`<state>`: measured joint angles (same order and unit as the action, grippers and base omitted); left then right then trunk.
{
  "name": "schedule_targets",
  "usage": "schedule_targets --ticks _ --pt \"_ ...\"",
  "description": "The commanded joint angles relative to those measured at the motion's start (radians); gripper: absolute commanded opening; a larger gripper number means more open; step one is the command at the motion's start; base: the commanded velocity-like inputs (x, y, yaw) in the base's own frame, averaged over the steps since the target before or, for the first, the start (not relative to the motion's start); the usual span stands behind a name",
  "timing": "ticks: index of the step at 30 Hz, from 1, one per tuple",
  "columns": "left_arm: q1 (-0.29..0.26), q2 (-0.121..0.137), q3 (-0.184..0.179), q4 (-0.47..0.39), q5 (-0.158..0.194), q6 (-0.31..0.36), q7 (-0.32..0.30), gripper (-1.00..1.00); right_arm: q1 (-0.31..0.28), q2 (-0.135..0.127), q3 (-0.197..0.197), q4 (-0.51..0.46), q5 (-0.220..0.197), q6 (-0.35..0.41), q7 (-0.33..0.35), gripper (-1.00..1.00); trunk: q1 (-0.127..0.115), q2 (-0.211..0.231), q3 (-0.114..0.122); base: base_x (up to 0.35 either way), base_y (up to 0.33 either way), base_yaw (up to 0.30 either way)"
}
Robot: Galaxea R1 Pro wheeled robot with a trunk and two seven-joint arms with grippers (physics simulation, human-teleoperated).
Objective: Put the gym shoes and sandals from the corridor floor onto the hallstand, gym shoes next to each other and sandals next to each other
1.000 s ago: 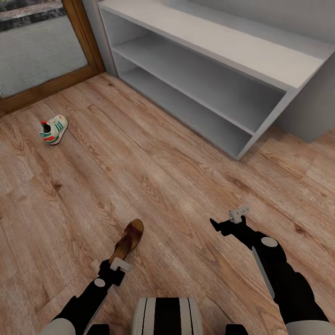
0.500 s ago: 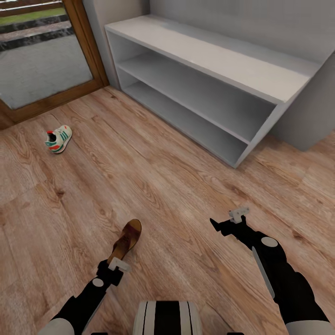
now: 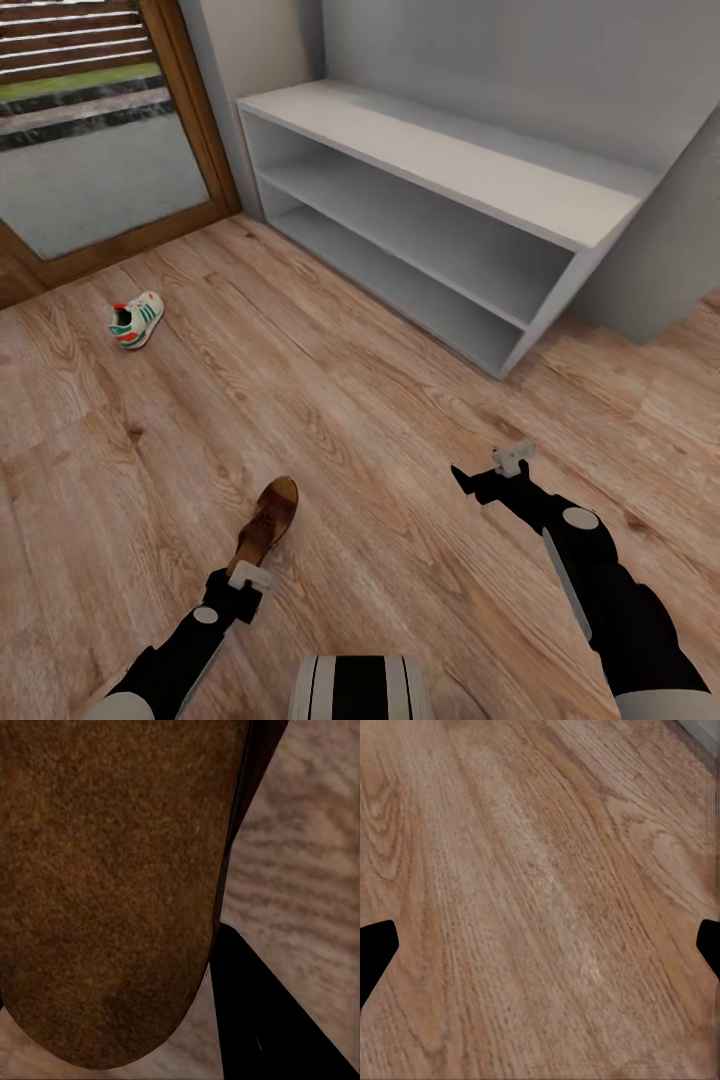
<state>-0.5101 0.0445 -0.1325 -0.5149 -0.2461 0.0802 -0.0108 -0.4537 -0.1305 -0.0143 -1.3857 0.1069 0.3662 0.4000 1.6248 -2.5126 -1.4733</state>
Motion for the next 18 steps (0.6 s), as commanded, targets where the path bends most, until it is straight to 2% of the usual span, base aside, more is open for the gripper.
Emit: schedule_targets --ticks 1,6,8,11,12,18 --pt "0.001 0.003 -0.003 -0.002 -0.001 0.001 -0.003 -1.00 0.000 0.000 -0.001 -0.001 0.011 0.004 0.008 1.00 -0.001 0.000 0.005 0.000 0.000 0.000" --pt "0.022 0.013 0.011 0.000 0.047 -0.031 -0.003 -1.00 0.002 0.000 -0.001 0.004 0.013 0.003 0.008 1.00 -0.003 0.001 0.032 0.000 0.000 0.000" --pt "0.038 0.023 0.042 0.000 0.078 -0.056 -0.003 -1.00 0.002 0.000 -0.002 0.005 0.014 0.001 0.007 1.00 -0.004 0.002 0.043 0.000 0.000 0.000" --pt "0.045 0.030 0.073 0.000 0.096 -0.080 -0.004 -1.00 0.002 0.000 -0.002 0.004 0.014 0.001 0.007 1.00 -0.005 0.002 0.059 0.000 0.000 0.000" --pt "0.051 0.034 0.095 0.001 0.105 -0.100 -0.004 -1.00 0.003 0.000 -0.003 0.004 0.014 0.000 0.006 1.00 -0.005 0.003 0.064 0.000 0.000 0.000" --pt "0.082 0.038 0.168 0.014 0.122 -0.185 -0.003 -1.00 0.003 -0.002 -0.004 0.005 0.018 0.000 0.003 1.00 -0.008 0.004 0.097 0.000 0.000 0.000"
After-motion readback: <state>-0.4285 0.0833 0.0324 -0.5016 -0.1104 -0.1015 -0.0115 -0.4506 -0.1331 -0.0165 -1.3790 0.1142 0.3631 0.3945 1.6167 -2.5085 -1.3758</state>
